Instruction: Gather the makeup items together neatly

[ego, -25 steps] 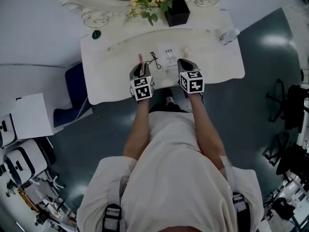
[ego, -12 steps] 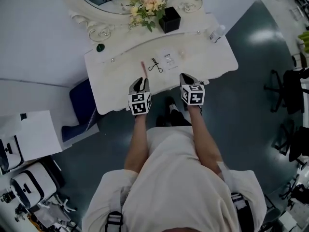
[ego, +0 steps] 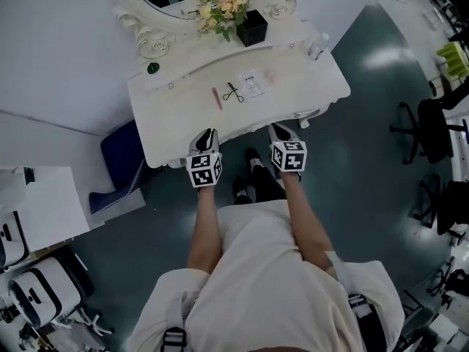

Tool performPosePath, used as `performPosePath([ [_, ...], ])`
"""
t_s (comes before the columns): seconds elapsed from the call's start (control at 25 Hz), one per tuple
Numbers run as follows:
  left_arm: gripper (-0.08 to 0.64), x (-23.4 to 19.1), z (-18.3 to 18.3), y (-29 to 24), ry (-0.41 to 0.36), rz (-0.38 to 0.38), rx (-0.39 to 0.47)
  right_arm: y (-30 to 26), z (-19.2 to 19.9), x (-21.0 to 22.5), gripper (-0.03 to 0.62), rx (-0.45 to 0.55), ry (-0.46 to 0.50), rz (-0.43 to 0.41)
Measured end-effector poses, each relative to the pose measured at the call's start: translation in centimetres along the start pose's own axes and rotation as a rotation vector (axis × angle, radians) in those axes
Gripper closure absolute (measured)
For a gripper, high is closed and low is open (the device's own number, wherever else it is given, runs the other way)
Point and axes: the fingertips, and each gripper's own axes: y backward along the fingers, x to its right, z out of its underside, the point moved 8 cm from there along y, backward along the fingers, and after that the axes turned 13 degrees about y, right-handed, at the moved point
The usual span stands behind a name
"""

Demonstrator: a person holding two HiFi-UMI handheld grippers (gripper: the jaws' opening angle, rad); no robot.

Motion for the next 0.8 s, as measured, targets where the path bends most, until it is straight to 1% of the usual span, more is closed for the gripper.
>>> performPosePath([
  [0.16,0.524,0.2,1.1,1.3,-0.013,0.018,0.008,1.3,1.0,-0.8,0.552,0.015,0.001,0.011],
  [0.28,0.545,0.0,1.3,2.0,-0.020,0.011,0.034,2.0,1.4,-1.2,0.552,0.022,0.011,0.013],
  [0.36,0.546,0.0,1.4,2.3,-0.024,0.016,0.038,2.2,1.6,-1.4,0.552,0.023,0.018,0.016],
  [0.44,0.546,0.0,1.3,2.3,-0.012,0.031,0.039,2.4,1.5,-1.5,0.552,0.025,0.027,0.020],
  [0.56,0.545,-0.1,1.0,2.4,0.009,0.034,0.044,2.5,1.1,-1.5,0.552,0.024,0.050,0.021],
  [0.8,0.545,-0.5,0.8,2.2,0.027,0.045,0.049,2.6,1.0,-1.8,0.552,0.017,0.050,0.017],
])
